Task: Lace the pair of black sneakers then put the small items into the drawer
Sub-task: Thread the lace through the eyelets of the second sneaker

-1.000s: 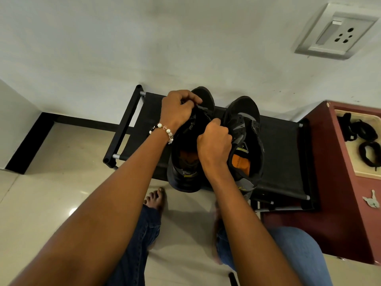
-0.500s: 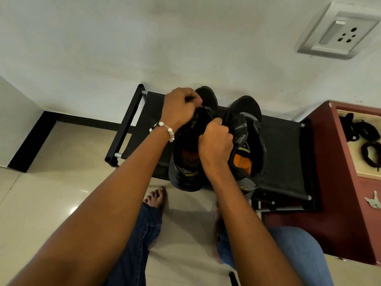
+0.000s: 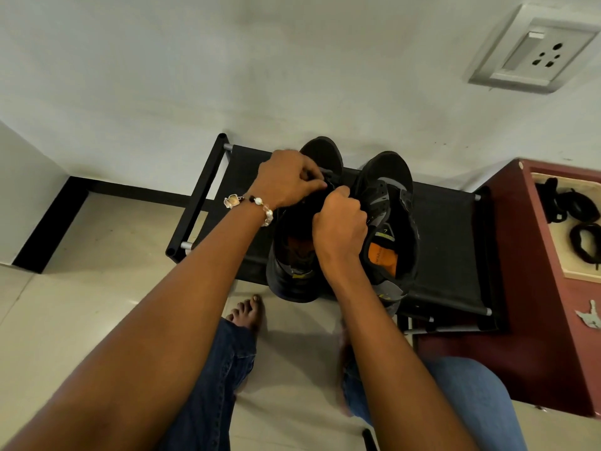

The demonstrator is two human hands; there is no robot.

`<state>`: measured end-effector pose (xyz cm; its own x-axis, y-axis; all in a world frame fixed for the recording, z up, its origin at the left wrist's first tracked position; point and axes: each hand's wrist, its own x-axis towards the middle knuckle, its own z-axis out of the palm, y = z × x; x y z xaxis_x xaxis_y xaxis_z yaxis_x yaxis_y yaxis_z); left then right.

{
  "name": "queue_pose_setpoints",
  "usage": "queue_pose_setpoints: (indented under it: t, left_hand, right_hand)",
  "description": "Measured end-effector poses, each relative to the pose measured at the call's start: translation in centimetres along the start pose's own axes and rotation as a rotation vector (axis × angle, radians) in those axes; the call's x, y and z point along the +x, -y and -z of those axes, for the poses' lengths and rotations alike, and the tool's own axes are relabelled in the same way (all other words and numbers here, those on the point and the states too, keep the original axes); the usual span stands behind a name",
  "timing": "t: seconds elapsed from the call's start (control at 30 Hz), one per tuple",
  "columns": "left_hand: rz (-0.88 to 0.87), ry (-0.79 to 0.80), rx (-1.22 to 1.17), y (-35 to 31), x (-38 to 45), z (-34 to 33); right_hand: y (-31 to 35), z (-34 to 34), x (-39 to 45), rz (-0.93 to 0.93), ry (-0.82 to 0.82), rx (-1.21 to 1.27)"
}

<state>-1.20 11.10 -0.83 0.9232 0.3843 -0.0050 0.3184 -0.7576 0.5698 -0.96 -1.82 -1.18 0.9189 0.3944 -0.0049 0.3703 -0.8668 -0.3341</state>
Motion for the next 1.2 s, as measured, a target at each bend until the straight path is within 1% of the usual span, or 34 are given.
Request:
queue_pose_setpoints:
  t: [0.07, 0.17, 0.2, 0.23, 0.27, 0.3, 0.33, 0.4, 0.43, 0.47, 0.5, 0.53, 0.57, 0.6, 0.63, 0.7, 0.73, 0.8, 0.83, 0.87, 0.9, 1.0, 1.1, 1.2]
  left_hand:
    - [0.028, 0.006, 0.113, -0.6, 0.0, -0.2]
    - [0.044, -0.077, 0.338, -1.8, 0.0, -0.9]
    - [0.050, -0.079, 0.350, -2.0, 0.0, -0.9]
    - [0.066, -0.064, 0.282, -1.9, -0.1, -0.8]
    - [0.083, -0.057, 0.133, -1.6, -0.1, -0.6]
    - [0.116, -0.068, -0.078, -1.4, -0.1, -0.2]
    - [0.172, -0.106, -0.350, -1.2, -0.2, 0.3]
    - [0.309, -0.246, -1.013, -1.2, -0.6, 2.3]
    - [0.334, -0.302, -1.382, -1.2, -0.8, 3.3]
    - [0.314, -0.347, -1.702, -1.1, -1.0, 4.4]
    - [0.285, -0.397, -1.911, -0.7, -1.1, 5.1]
    - [0.277, -0.441, -1.984, -0.4, -1.2, 5.7]
    - [0.291, -0.464, -1.943, -0.2, -1.2, 5.9]
    - [0.320, -0.464, -1.815, -0.2, -1.3, 5.7]
    - [0.341, -0.443, -1.610, -0.3, -1.3, 5.3]
    - [0.321, -0.349, -1.079, -0.8, -1.3, 3.9]
    - [0.271, -0.288, -0.797, -1.0, -1.2, 3.1]
    - [0.111, -0.144, -0.271, -0.9, -0.7, 1.4]
    - [0.056, -0.091, -0.076, -1.2, -0.7, 0.7]
    - [0.038, -0.060, 0.031, -1.4, -0.8, 0.3]
    - [0.038, -0.065, 0.082, -1.6, -0.8, -0.1]
    - [0.045, -0.138, 0.213, -2.2, -0.7, -0.8]
    - [0.038, -0.162, 0.392, -2.9, -0.7, -1.2]
    - [0.009, -0.174, 0.440, -3.2, -0.5, -1.7]
  right_hand:
    - [0.0, -0.1, 0.0, 0.002, -0.002, -0.007]
    - [-0.1, -0.2, 0.1, -0.001, -0.003, -0.029]
    - [-0.1, -0.2, 0.1, -0.003, -0.003, -0.030]
    - [-0.1, -0.2, 0.1, -0.006, -0.005, -0.028]
    - [-0.1, -0.2, 0.1, -0.009, -0.008, -0.024]
    - [-0.1, -0.2, 0.1, -0.010, -0.012, -0.020]
    - [-0.1, -0.2, 0.1, -0.012, -0.014, -0.017]
    - [0.0, -0.3, 0.1, -0.013, -0.014, -0.012]
    - [0.0, -0.3, 0.1, -0.011, -0.014, -0.010]
    - [0.0, -0.3, 0.1, -0.008, -0.015, -0.008]
    - [0.0, -0.3, 0.0, -0.006, -0.016, -0.009]
    - [0.0, -0.3, 0.0, -0.004, -0.015, -0.012]
    - [-0.1, -0.3, 0.0, -0.004, -0.013, -0.015]
    - [-0.1, -0.3, 0.0, -0.006, -0.012, -0.015]
    - [0.0, -0.2, 0.1, -0.008, -0.010, -0.012]
    - [0.0, -0.2, 0.1, -0.009, -0.005, -0.010]
    - [0.0, -0.2, 0.1, -0.009, -0.002, -0.014]
    - [0.0, -0.1, 0.0, -0.009, -0.001, -0.024]
    - [-0.1, -0.1, 0.0, -0.008, -0.002, -0.028]
    - [-0.1, -0.2, 0.0, -0.006, -0.003, -0.032]
    - [-0.1, -0.2, 0.0, -0.004, -0.003, -0.034]
    - [-0.2, -0.3, 0.1, 0.000, -0.008, -0.040]
    - [-0.1, -0.3, 0.1, 0.001, -0.010, -0.049]
    - [-0.2, -0.3, 0.2, -0.002, -0.005, -0.052]
